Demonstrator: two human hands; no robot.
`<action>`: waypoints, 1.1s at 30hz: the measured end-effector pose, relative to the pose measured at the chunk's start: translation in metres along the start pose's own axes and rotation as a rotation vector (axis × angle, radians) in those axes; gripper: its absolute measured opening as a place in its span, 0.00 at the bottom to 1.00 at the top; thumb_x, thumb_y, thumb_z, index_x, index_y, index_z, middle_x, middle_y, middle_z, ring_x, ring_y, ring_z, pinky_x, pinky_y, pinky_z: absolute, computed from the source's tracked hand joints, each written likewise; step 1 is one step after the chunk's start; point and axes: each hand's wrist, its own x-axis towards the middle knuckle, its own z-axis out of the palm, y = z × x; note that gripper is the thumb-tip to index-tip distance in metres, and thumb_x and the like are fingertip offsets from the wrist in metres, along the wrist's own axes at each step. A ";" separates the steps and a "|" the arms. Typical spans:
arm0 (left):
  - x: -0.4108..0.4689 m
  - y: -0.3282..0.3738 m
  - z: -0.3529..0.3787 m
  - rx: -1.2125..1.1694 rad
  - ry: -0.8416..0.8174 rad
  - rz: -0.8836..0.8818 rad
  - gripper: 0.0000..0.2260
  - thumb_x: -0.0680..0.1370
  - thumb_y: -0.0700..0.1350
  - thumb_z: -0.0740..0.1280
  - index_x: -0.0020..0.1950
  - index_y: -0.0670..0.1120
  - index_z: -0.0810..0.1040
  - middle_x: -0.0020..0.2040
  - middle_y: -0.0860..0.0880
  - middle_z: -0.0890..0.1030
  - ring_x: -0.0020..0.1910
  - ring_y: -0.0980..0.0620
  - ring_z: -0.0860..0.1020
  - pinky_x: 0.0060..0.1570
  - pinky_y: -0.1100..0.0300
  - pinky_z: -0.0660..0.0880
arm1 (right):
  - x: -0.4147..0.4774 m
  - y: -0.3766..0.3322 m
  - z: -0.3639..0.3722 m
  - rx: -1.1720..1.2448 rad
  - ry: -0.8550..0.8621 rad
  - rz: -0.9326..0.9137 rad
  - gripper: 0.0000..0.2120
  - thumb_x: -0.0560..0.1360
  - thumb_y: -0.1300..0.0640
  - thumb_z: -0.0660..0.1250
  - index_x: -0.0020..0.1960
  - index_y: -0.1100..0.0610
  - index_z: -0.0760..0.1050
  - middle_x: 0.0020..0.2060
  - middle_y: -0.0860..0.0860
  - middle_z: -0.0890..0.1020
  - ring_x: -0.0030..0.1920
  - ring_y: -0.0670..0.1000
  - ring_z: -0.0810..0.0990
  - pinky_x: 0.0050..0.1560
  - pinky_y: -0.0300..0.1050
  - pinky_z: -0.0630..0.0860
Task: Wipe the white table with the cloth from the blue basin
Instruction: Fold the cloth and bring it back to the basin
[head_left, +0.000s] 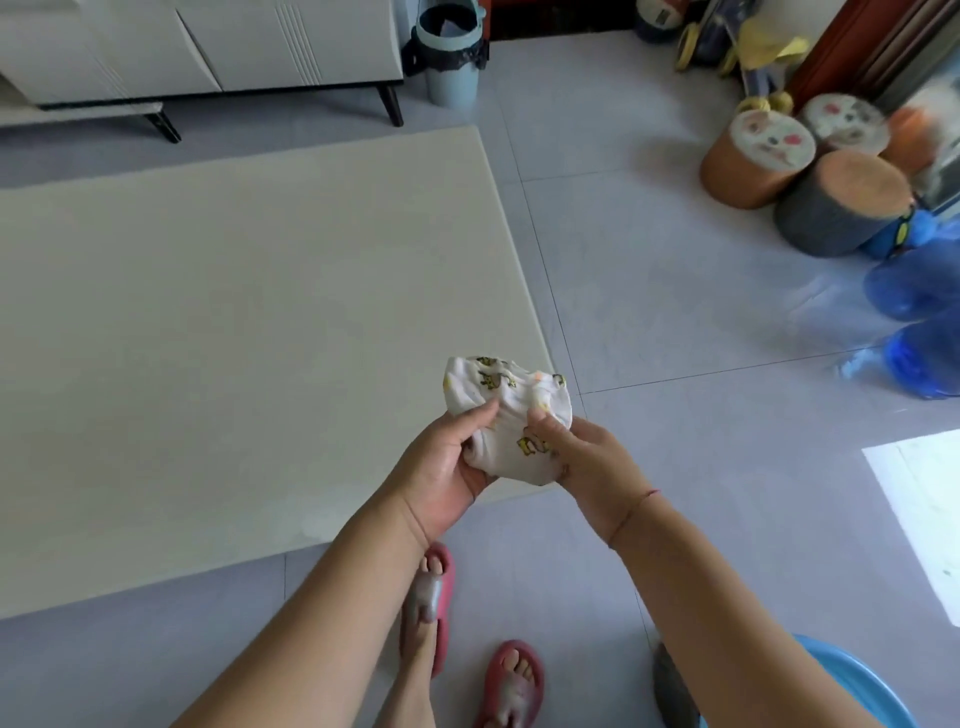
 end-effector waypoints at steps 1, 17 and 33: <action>-0.005 0.005 0.004 0.045 -0.014 0.015 0.14 0.76 0.43 0.64 0.60 0.43 0.80 0.57 0.42 0.82 0.54 0.48 0.81 0.46 0.57 0.79 | -0.003 -0.005 -0.001 -0.023 0.015 -0.033 0.20 0.69 0.48 0.70 0.55 0.62 0.80 0.51 0.62 0.83 0.55 0.61 0.81 0.59 0.56 0.74; -0.101 0.163 0.038 0.456 -0.048 0.189 0.13 0.71 0.51 0.74 0.54 0.49 0.83 0.53 0.46 0.84 0.50 0.49 0.82 0.44 0.58 0.79 | -0.062 -0.150 0.086 0.006 0.132 -0.360 0.27 0.67 0.33 0.61 0.50 0.53 0.83 0.45 0.56 0.85 0.47 0.54 0.84 0.47 0.51 0.81; -0.166 0.148 0.190 0.727 -0.074 0.605 0.12 0.80 0.52 0.63 0.41 0.51 0.82 0.35 0.55 0.83 0.36 0.60 0.80 0.35 0.70 0.74 | -0.217 -0.190 0.052 0.278 0.693 -0.582 0.15 0.77 0.48 0.64 0.40 0.59 0.79 0.34 0.55 0.77 0.36 0.52 0.76 0.39 0.49 0.77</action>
